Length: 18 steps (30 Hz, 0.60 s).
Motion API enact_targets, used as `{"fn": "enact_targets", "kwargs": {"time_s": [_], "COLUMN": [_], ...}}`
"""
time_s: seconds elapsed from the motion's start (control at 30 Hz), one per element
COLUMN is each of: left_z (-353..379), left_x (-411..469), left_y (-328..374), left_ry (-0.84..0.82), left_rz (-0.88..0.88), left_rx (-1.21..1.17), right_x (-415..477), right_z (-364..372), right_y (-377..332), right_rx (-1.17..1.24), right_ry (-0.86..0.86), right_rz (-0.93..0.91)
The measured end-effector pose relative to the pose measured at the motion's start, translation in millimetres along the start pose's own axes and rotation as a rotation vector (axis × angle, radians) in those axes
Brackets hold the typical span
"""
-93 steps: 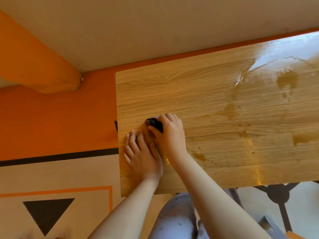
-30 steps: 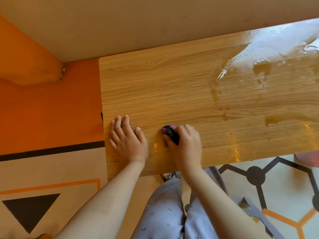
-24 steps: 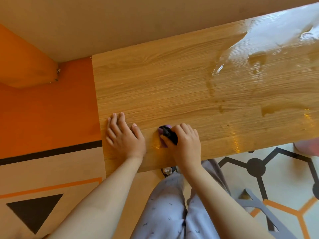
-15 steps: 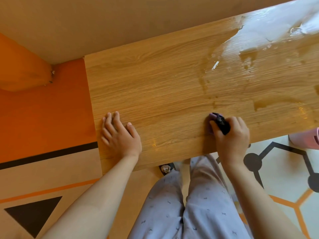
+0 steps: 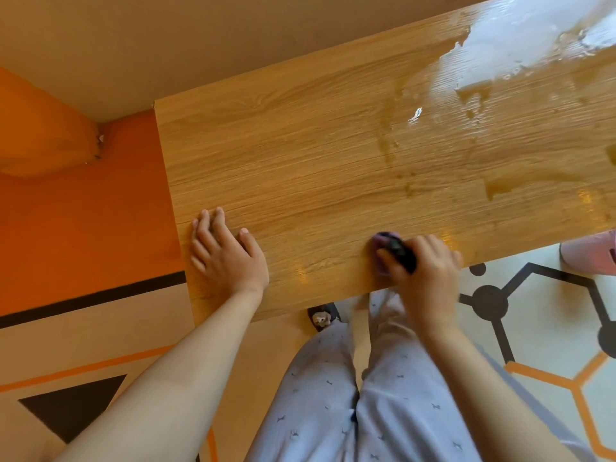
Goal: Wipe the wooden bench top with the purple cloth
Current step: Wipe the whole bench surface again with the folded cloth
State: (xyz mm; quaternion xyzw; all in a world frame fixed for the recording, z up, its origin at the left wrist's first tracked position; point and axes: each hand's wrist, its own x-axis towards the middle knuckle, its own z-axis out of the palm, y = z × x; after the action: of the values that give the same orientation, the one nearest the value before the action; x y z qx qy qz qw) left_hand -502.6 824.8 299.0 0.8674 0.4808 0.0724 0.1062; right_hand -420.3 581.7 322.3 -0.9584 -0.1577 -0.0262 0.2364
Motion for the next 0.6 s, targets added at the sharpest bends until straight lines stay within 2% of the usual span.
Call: {"fn": "enact_targets", "kwargs": {"time_s": [0.13,0.23,0.3,0.47,0.6], "left_z": [-1,0,0,-2,-2], "left_x": [0,1,2,1,1], "left_y": [1,0,0,0,2], "left_ry": [-0.009,-0.013,-0.017,-0.017,-0.043], "left_rz": [0.001,-0.002,-0.001,-0.003,0.008], "left_rx": [-0.005,-0.002,-0.005,-0.006,-0.004], "right_x": [9,4,-3,-29,-29], "right_z": [-27,-25,-12,28,28], "right_y": [54,51,25,-55,-56], "right_rx": [-0.056,-0.012,0.031,0.028,-0.024], "right_ry": [0.1,0.121,0.071,-0.103,-0.149], "right_rz": [0.2,0.26,0.22,-0.056,-0.14]}}
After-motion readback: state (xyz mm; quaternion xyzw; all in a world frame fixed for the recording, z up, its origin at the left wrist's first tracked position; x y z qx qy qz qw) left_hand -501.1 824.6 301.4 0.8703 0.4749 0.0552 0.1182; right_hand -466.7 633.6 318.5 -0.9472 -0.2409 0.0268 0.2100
